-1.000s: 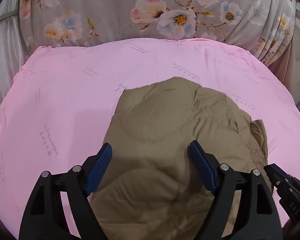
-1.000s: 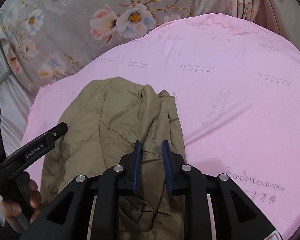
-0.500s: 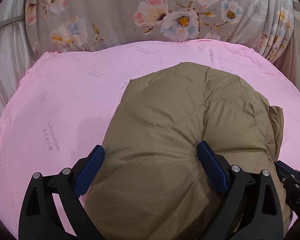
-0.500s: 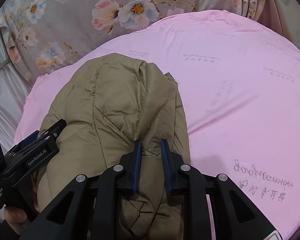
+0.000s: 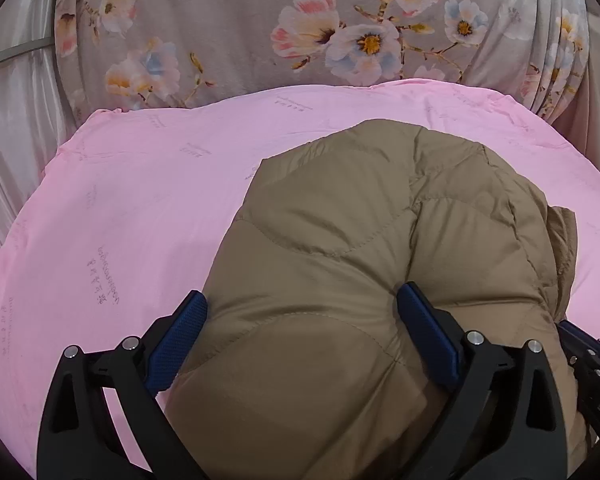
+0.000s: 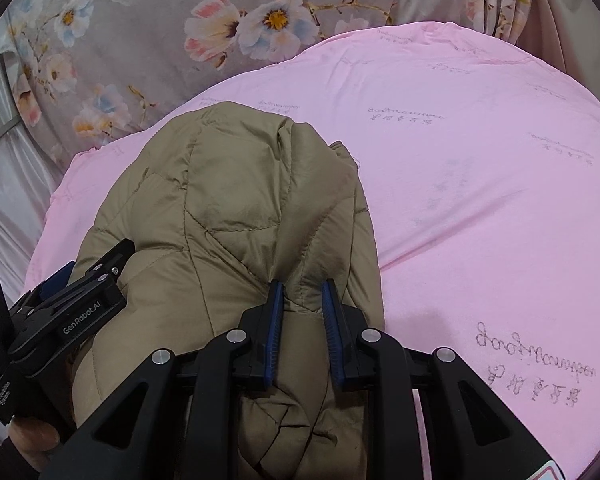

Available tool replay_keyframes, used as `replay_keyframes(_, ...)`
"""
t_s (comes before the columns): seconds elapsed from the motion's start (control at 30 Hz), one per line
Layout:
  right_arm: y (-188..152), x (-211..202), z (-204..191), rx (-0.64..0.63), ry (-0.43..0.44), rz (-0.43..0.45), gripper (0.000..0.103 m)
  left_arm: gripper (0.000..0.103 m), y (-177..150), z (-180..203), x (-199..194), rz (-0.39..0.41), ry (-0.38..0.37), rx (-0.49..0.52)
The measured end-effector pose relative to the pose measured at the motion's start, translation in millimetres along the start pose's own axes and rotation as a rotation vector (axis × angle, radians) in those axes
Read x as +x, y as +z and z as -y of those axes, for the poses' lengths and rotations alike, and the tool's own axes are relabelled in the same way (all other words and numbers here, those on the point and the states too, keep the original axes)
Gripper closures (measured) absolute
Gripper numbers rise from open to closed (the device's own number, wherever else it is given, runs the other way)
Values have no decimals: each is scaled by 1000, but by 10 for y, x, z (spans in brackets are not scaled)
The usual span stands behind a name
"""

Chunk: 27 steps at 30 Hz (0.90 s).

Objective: Fold large clothes
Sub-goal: 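Lift the jacket bundle with both tools and fold it over onto itself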

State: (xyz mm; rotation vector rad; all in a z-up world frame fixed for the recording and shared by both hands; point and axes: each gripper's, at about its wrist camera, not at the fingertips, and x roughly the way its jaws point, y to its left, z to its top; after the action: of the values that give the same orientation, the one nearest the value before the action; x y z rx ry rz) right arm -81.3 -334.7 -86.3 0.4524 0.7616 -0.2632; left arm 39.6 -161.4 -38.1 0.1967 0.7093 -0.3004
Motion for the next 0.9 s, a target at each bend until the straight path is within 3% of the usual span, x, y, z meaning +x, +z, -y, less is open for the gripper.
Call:
replay_keyframes(0.27,30,-18,77,26,17,4,80,8,13,-14,-4,-2,-8,-5)
replay_keyframes(0.33,80,-80,158,70,-5,-17,60,8,23,-59,-19,-14,-28,-13)
replay_keyframes(0.4,124,-166,295,142,12,-44,46,8,42,-145,-64,-46,-56,-11)
replay_keyframes(0.43,134,-205,389,189,55,-60,43,8,53,-202,-90,-66,-68,-15)
replay_keyframes(0.53,127,-191,603,298,185,-145,37,8,105,-470,-140,-158,-156,-83)
replay_keyframes(0.67,65,-46,766,388,315,-283,33,7,105,-943,-35,-289,-311,-248)
replay_keyframes(0.8,-8,102,768,453,446,-351,32,7,-16,-1284,139,-394,-460,-396)
replay_keyframes(0.9,-49,204,719,488,517,-374,32,7,-125,-1315,233,-447,-564,-448)
